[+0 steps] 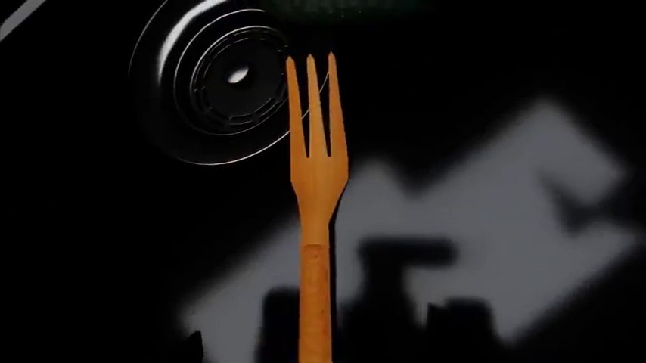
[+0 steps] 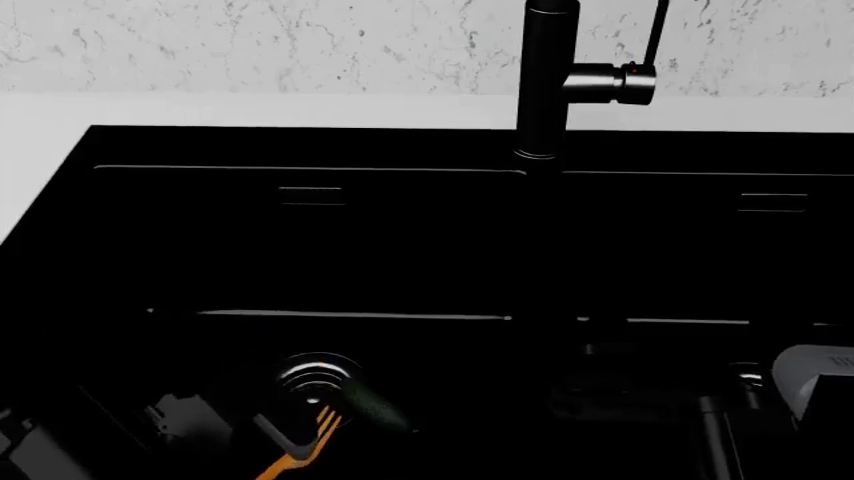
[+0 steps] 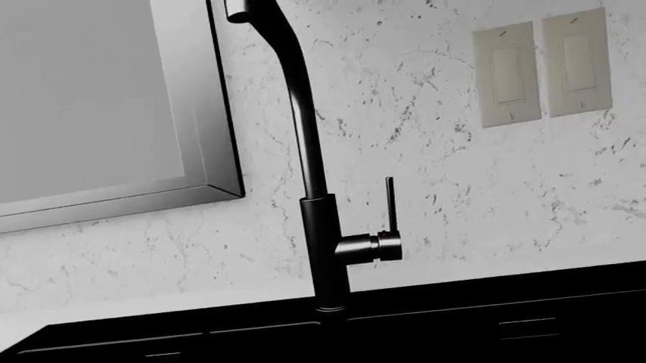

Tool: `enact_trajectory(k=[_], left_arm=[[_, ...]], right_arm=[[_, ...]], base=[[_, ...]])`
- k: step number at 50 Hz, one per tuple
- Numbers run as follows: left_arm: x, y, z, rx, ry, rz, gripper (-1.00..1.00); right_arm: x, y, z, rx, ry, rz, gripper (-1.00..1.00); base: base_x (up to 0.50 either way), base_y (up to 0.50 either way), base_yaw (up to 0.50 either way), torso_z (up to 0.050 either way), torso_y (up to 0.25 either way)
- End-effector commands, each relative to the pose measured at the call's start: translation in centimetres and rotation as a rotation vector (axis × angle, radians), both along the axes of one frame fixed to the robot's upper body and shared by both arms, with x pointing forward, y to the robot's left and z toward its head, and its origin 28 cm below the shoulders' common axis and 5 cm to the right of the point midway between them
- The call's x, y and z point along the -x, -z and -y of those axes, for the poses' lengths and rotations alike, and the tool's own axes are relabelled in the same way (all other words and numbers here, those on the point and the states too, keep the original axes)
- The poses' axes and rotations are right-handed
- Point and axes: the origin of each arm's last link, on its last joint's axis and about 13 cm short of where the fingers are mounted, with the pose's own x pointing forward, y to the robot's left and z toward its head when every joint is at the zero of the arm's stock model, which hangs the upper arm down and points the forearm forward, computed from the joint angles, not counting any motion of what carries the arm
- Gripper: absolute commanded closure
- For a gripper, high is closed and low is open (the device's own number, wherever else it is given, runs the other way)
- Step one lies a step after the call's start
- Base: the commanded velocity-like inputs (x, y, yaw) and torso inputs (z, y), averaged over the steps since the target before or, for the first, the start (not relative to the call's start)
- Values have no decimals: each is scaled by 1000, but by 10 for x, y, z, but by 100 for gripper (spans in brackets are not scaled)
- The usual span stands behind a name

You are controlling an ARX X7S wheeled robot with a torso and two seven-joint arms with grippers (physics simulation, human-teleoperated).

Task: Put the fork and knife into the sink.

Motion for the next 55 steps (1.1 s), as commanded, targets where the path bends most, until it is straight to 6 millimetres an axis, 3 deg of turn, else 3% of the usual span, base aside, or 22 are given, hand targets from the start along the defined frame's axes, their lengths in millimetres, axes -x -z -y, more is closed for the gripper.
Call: enact_trajectory(k=[1, 7, 14, 21, 28, 37, 47, 55], left_arm=[[13, 16, 3, 6, 10, -64, -100], [13, 3, 1, 28, 4, -40, -100], [15, -33, -1, 79, 3, 26, -100], [21, -83, -9, 79, 2, 133, -100], [25, -135, -13, 197, -16, 306, -100], [44, -182, -14, 313, -7, 538, -100], [71, -199, -11, 371, -5, 680, -100], [96, -197, -3, 432, 40, 771, -100]], right_arm=[[1, -2, 1, -2, 3, 7, -100], [1, -1, 2, -2, 4, 6, -100], [1, -3, 1, -2, 1, 9, -100], [2, -5, 1, -2, 1, 16, -100], [2, -5, 1, -2, -3, 19, -100], [1, -5, 0, 4, -2, 18, -100], [2, -4, 0, 5, 0, 20, -100], [3, -4, 1, 3, 3, 20, -100]], base=[[0, 0, 0, 0, 0], [-23, 0, 6, 0, 4], [-26, 2, 15, 3, 13], [0, 3, 4, 0, 0], [0, 0, 0, 0, 0], [0, 0, 0, 0, 0], [0, 0, 0, 0, 0], [0, 0, 0, 0, 0]])
